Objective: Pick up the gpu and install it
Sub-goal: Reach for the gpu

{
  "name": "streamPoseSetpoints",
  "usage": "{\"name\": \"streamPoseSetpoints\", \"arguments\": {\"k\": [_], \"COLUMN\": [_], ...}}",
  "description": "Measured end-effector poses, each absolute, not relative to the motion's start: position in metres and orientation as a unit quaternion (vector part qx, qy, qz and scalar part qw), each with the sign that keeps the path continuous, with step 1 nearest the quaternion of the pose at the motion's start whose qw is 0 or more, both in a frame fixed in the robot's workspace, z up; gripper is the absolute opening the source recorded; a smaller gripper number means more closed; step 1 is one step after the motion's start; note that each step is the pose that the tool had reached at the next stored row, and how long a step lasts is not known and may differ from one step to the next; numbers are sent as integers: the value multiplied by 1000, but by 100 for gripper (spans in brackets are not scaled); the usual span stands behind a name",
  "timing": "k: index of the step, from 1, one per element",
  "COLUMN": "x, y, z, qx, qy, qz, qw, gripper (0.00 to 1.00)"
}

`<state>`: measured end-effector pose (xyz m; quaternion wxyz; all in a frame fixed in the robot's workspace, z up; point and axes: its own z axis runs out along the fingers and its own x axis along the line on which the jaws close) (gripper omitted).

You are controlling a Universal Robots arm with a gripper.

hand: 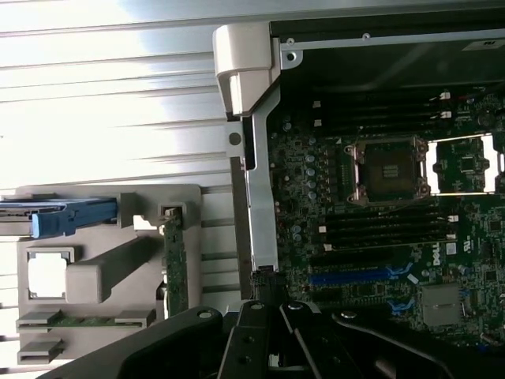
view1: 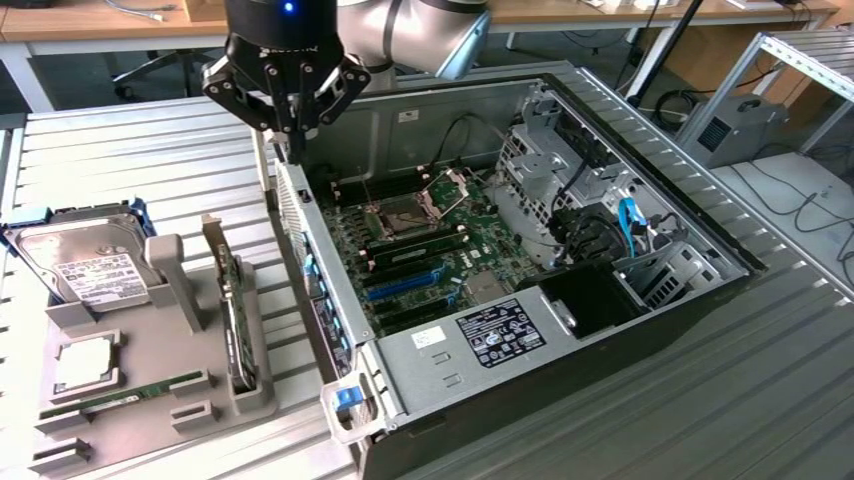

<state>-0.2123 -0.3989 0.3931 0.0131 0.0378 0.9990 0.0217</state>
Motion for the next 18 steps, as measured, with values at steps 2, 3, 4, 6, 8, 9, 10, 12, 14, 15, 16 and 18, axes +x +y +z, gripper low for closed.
{"name": "streamPoseSetpoints", "arguments": {"k": [2,3,4,6,8,9,10,12,14,15,16,18], "x": [-213,-214,-214,-215,-215,-216,-216,-217,-218,-218,-218,-219], "y": [-399,-399,-399,-399,-399,-399,-399,-399,-399,-399,-399,-399], "z": [393,393,393,393,393,393,393,393,393,393,393,393], "qx": [38,38,38,38,38,38,38,38,38,38,38,38], "qy": [999,999,999,999,999,999,999,999,999,999,999,999], "qz": [22,22,22,22,22,22,22,22,22,22,22,22], "qw": [13,13,13,13,13,13,13,13,13,13,13,13], "gripper": [11,11,11,11,11,11,11,11,11,11,11,11]}}
